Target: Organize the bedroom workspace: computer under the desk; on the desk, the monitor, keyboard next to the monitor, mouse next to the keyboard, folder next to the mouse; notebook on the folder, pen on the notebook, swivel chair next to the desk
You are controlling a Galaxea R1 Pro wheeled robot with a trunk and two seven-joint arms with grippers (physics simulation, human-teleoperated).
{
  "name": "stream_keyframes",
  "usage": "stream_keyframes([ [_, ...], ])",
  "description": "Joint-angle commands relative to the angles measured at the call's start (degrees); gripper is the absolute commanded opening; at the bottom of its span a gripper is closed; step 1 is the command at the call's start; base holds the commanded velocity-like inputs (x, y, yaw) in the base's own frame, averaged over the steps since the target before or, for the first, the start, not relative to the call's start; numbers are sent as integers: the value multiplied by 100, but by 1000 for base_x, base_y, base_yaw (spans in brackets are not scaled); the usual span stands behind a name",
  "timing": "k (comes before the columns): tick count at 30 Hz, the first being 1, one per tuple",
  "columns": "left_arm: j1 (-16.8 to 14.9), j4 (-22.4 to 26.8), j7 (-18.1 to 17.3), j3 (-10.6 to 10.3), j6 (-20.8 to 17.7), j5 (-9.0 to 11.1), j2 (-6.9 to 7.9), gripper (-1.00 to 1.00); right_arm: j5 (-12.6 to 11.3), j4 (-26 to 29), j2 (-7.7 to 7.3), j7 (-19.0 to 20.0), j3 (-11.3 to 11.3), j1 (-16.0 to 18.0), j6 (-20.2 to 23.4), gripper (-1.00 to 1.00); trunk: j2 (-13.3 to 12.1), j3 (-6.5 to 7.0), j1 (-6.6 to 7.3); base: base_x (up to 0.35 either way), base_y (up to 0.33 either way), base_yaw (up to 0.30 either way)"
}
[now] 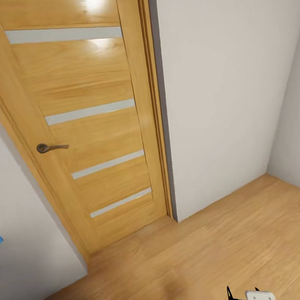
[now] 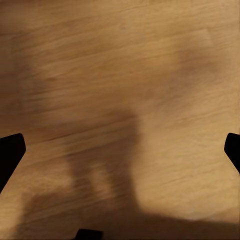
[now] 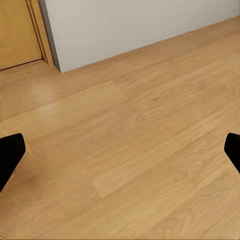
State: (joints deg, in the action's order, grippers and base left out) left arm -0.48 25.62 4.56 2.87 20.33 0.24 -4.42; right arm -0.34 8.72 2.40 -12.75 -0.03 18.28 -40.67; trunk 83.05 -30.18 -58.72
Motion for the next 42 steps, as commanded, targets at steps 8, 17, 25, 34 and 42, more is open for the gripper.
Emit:
stream_keyframes([
  [8, -4, 4, -2, 29, 56, -12, 109, 100, 76, -52, 125, -82, 12, -25, -773, 100, 3, 16, -1, 25, -19, 255],
  [17, -4, 9, 12, 40, 167, -15, 139, 100, 599, -83, 285, -171, 8, -116, -1276, 100, 3, 18, -1, 1, -1, 265],
  [25, -4, -81, 611, 35, 761, -9, 328, 100, 711, -121, 352, -550, 12, -130, -1337, 100, 3, 18, -1, 0, 0, 267],
  [34, -4, -263, 988, 13, 1262, -15, 346, 100, 930, -133, 431, -871, 12, -131, -1355, 100, 3, 18, -1, 0, 0, 268],
  [42, -4, -323, 1002, 3, 1305, -15, 338, 100, 1465, -205, 495, -1524, 12, -138, -1356, 100, 3, 18, -1, 0, -42, 271],
])
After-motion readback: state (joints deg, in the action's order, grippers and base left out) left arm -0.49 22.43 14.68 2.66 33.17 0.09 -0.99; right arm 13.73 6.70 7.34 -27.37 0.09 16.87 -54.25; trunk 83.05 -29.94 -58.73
